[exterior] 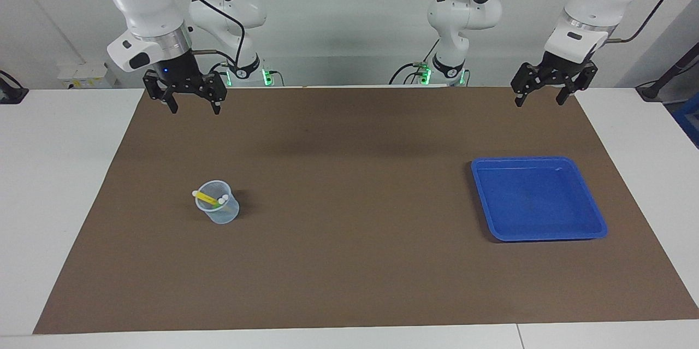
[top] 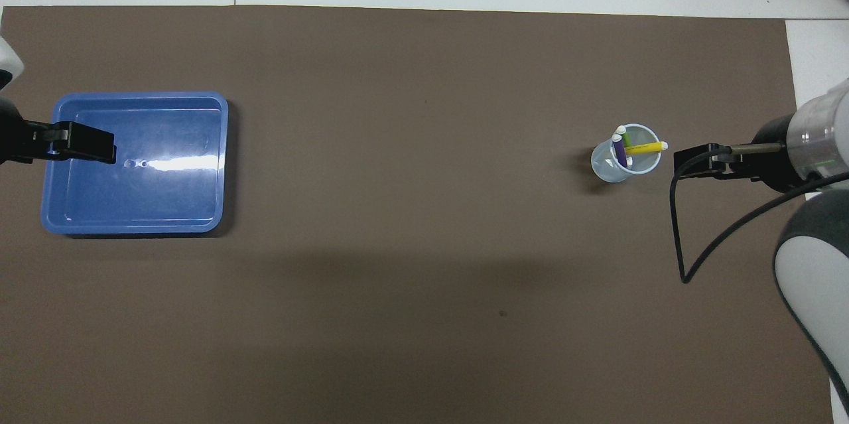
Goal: Transfer and insert pens with both arms
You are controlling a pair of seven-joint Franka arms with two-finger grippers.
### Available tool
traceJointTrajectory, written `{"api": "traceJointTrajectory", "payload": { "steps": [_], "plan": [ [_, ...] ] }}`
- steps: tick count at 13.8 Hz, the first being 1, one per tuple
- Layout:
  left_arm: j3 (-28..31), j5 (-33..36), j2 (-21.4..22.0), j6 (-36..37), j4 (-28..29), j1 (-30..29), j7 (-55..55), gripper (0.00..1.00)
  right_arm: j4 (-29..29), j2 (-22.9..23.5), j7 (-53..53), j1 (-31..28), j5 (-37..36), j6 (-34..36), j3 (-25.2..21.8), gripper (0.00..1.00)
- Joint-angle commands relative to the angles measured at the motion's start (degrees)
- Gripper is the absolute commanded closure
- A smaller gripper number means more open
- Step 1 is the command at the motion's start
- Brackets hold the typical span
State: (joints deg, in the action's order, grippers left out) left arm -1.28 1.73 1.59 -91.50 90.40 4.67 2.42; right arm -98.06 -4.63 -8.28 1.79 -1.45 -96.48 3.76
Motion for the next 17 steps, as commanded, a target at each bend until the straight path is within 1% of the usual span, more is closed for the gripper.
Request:
{"api": "traceJointTrajectory", "payload": {
  "steps": [1,4,9,11,17],
  "plan": [
    [-0.3,0.82,1.66,-1.05,2.06,-0.46,-0.05,0.0,-0.38,-1.35,0.01,-1.0,1.36,0.94,0.46,0.0],
    [-0.3,0.82,1.66,-1.05,2.06,-0.46,-0.05,0.0,-0.47,-3.54,-0.07,-1.0,1.36,0.77,0.46,0.0],
    [-0.3,0.73,1.66,-1.05,2.06,-0.46,0.04,0.0,-0.38,-3.63,-0.16,-0.91,1.36,0.86,0.46,0.0],
    [-0.3,0.73,1.66,-1.05,2.06,-0.46,-0.05,0.0,-0.38,-4.68,-0.16,-0.91,1.36,0.94,0.46,0.0],
    [-0.3,0.73,1.66,-1.05,2.06,-0.46,-0.05,0.0,-0.38,-4.77,-0.07,-0.91,1.36,0.94,0.46,0.0]
  ]
}}
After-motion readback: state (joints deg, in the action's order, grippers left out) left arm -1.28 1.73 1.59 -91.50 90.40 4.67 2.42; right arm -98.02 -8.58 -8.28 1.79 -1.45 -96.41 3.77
